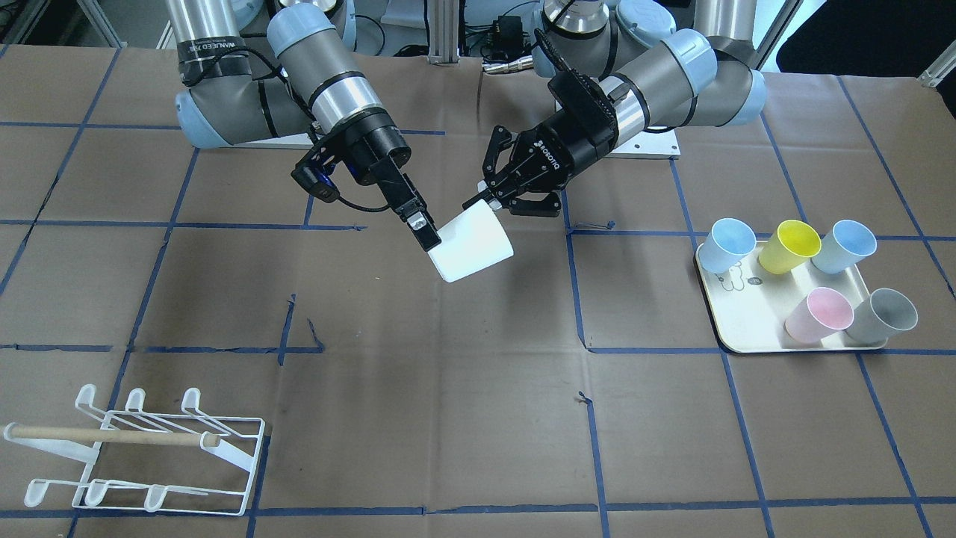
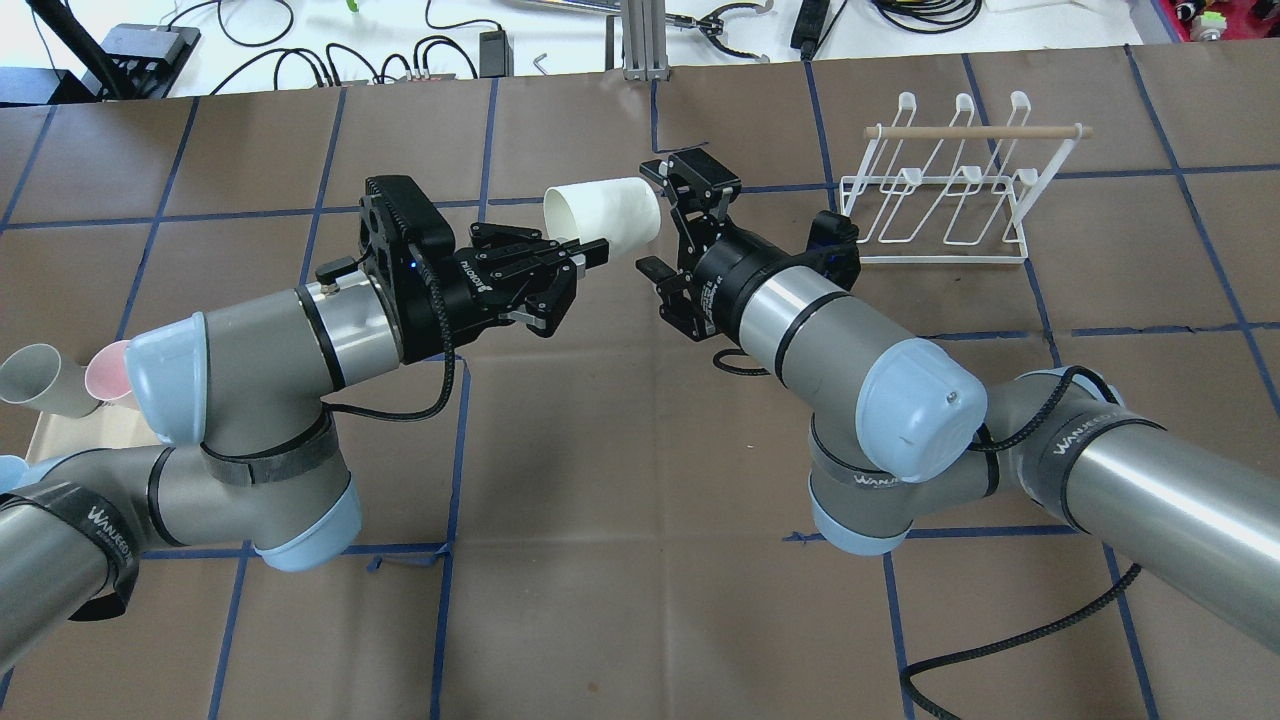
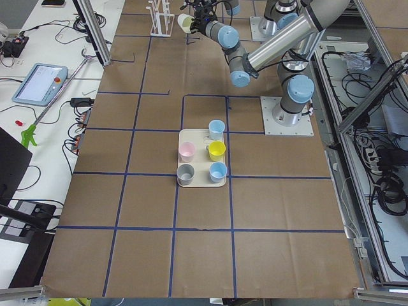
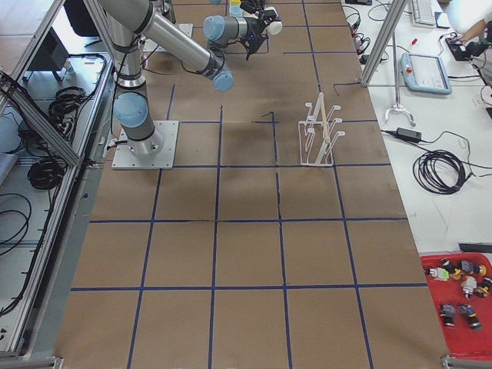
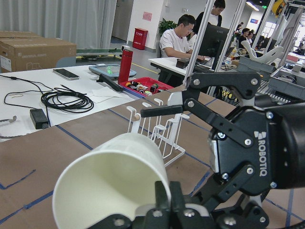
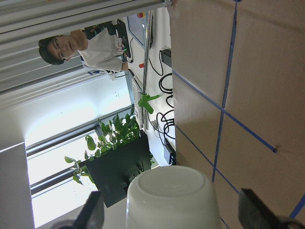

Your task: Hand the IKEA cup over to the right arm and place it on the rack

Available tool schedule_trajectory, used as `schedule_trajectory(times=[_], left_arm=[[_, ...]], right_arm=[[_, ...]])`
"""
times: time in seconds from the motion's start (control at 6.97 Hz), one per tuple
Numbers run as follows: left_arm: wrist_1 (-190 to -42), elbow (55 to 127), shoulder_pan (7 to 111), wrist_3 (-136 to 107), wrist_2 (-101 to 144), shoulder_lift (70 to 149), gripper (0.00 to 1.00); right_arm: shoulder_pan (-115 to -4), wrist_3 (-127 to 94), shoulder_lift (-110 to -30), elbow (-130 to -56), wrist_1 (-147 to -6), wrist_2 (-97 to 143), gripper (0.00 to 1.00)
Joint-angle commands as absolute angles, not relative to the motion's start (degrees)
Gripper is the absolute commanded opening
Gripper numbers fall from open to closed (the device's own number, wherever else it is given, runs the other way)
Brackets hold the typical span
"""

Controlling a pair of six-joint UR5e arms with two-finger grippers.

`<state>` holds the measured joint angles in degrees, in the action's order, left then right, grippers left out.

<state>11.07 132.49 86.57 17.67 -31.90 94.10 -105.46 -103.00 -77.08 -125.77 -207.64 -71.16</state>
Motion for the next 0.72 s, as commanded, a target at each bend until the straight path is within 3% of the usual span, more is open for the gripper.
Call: schedule_trajectory(times=[0.0,0.29,0.43,0.57], left_arm=[[11.07,132.45,86.57,17.67,-31.9,94.13,0.03],[11.07,132.45,86.57,17.67,-31.9,94.13,0.03],[11.07,132.45,86.57,17.67,-31.9,94.3,0.03],[11.07,132.45,86.57,17.67,-31.9,94.31,0.03]], right_arm=[[-107.13,-103.18,-75.33,-123.58,-207.33,-73.29,0.99],[-107.58,-103.36,-74.97,-123.13,-207.33,-73.3,0.95],[-107.58,-103.27,-74.97,-123.13,-207.33,-73.21,0.85],[-107.58,-103.18,-74.97,-123.13,-207.33,-72.78,0.67]])
